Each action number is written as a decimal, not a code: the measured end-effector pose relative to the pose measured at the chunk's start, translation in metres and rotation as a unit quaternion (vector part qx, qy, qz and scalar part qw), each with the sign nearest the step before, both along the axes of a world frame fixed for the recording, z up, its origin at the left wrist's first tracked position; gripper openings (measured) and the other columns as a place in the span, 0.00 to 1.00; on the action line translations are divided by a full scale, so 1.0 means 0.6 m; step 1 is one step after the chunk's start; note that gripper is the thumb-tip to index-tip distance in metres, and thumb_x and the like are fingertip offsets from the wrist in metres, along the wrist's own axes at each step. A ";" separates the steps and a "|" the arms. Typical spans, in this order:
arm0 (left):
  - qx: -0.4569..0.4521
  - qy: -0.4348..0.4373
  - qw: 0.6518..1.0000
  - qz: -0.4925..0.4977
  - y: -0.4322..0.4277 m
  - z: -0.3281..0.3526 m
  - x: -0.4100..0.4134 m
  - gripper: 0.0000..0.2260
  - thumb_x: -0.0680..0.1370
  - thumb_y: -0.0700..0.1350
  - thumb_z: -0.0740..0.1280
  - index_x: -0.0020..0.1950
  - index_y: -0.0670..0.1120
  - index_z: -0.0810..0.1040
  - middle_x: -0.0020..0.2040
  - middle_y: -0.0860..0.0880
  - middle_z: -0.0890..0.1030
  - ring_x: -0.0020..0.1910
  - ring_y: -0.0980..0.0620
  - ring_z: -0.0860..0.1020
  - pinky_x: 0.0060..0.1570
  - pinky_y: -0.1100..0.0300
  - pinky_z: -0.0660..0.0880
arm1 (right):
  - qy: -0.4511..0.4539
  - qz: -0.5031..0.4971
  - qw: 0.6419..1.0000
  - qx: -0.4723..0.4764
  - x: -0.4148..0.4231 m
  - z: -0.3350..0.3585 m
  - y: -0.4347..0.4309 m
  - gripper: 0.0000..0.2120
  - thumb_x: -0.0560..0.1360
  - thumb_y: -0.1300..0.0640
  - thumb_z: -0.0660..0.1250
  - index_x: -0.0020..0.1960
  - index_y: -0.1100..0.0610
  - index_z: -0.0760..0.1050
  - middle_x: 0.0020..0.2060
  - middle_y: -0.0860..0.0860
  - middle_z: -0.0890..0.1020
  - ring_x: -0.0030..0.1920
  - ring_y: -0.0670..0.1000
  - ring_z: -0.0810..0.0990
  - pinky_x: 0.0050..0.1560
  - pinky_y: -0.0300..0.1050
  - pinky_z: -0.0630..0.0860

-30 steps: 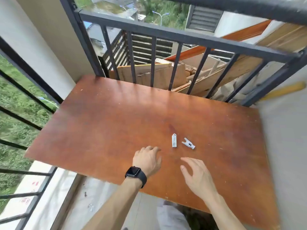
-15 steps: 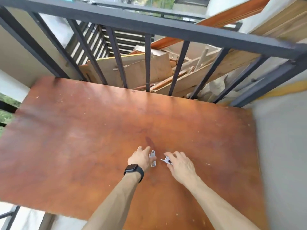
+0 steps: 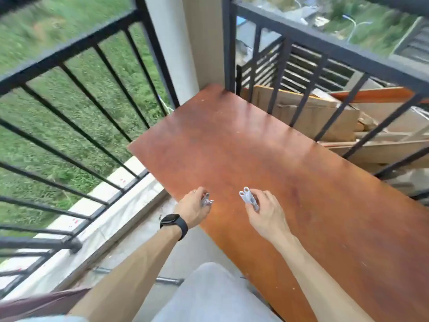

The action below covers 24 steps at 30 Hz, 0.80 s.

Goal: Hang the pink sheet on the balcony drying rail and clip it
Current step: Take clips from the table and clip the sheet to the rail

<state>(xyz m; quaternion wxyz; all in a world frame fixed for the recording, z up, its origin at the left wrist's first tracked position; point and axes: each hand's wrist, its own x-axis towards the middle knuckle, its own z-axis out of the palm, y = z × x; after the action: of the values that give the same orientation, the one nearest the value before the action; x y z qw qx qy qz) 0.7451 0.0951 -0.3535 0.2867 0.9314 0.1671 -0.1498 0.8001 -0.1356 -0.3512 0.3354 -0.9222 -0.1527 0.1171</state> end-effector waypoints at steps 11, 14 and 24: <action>0.195 -0.072 0.896 0.393 0.230 0.209 -0.523 0.16 0.77 0.48 0.64 0.65 0.53 0.74 0.60 0.49 0.75 0.57 0.46 0.77 0.51 0.55 0.73 | -0.110 0.477 0.852 0.187 -0.264 0.180 0.474 0.17 0.73 0.63 0.70 0.61 0.55 0.77 0.54 0.53 0.83 0.55 0.55 0.80 0.57 0.49 0.75; 0.228 -0.099 0.813 0.526 0.210 0.251 -0.654 0.16 0.76 0.46 0.65 0.64 0.52 0.77 0.59 0.48 0.76 0.54 0.44 0.78 0.51 0.54 0.74 | -0.130 0.600 0.764 0.198 -0.373 0.222 0.552 0.18 0.73 0.61 0.69 0.62 0.53 0.77 0.53 0.53 0.82 0.54 0.58 0.78 0.57 0.55 0.75; 0.340 -0.085 0.551 0.758 0.096 0.374 -1.008 0.19 0.70 0.56 0.60 0.56 0.53 0.81 0.50 0.50 0.82 0.51 0.44 0.80 0.50 0.49 0.78 | -0.128 0.790 0.513 0.311 -0.783 0.373 0.686 0.18 0.74 0.58 0.68 0.64 0.52 0.76 0.54 0.54 0.80 0.51 0.58 0.74 0.53 0.51 0.73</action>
<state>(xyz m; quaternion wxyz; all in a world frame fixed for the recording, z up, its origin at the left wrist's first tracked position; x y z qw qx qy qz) 0.1405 0.1528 -0.1289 -0.0309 0.4966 0.8241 0.2706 0.3302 0.2762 -0.1275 0.3472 -0.2626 -0.8861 0.1593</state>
